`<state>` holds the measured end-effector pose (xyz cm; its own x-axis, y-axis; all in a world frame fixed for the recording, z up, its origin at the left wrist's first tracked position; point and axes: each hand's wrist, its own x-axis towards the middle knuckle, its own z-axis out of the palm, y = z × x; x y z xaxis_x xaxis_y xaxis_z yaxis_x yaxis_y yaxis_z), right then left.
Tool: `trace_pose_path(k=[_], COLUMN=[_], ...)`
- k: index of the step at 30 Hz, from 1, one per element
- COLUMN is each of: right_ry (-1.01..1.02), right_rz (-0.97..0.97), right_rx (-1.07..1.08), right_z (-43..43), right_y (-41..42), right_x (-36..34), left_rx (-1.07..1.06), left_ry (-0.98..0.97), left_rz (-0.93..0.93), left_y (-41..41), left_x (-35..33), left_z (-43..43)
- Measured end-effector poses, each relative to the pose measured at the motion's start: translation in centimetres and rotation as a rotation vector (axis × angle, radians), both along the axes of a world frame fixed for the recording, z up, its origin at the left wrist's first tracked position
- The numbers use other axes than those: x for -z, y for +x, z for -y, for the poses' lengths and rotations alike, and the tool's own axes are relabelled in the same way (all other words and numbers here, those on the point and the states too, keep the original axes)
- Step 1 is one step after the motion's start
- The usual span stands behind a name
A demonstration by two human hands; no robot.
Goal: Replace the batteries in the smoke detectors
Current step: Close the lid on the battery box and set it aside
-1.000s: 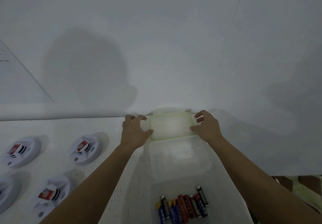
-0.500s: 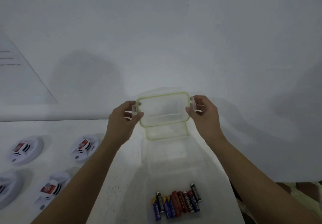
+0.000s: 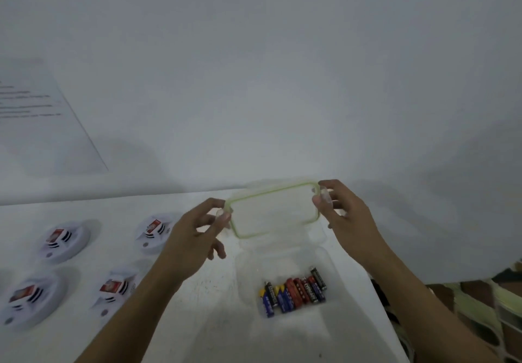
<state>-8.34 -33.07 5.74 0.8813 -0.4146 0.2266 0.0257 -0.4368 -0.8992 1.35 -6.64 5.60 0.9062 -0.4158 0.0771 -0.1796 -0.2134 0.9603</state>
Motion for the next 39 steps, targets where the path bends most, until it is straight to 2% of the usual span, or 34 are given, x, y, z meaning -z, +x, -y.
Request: trace_pose_path(k=[2,4,7,10,12,17,27,31,33,35,39], right_ry=[0.064,0.215,0.430,0.690,0.762,0.316,-0.101,0.011,0.076,0.096,0.147], right_rz=[0.018,0.067,0.151,0.197,0.171,-0.047,-0.043,-0.134,-0.178,-0.172,-0.125], right_rx=[0.000,-0.036,-0.097,-0.110,-0.070,0.027,0.034,0.055,0.039,0.045,0.022], right_z=[-0.6,-0.9,-1.2,-1.0,-0.7,-0.1,-0.4,-0.3,-0.3,-0.3,-0.2], right_y=[-1.0,-1.8,-3.3,-4.4,-4.7,-5.7,-6.2,-6.5,-6.6,-6.8,-7.7], right_x=[-0.1,-0.3,-0.4,0.1,0.7,4.1,8.4,8.7,8.8,9.0,8.9], left_rx=[-0.012,-0.029,-0.057,-0.062,-0.046,-0.085,-0.121,-0.128,-0.134,-0.138,-0.159], left_ry=[-0.112,-0.214,-0.375,-0.314,-0.228,-0.003,0.323,0.335,0.269,0.188,0.123], left_rz=[-0.047,-0.111,-0.311,-0.318,-0.283,-0.262,-0.153,-0.125,-0.173,-0.223,-0.210], left_y=[-1.1,-1.9,-3.1,-4.4,-5.2,-7.0,-8.7,-8.7,-8.8,-9.3,-10.4], left_x=[-0.1,-0.3,-0.6,-0.3,0.3,1.6,5.1,6.0,6.5,6.8,6.7], left_z=[-0.2,-0.5,-0.9,-1.1,-1.2,-1.2,0.2,0.5,0.7,0.8,0.6])
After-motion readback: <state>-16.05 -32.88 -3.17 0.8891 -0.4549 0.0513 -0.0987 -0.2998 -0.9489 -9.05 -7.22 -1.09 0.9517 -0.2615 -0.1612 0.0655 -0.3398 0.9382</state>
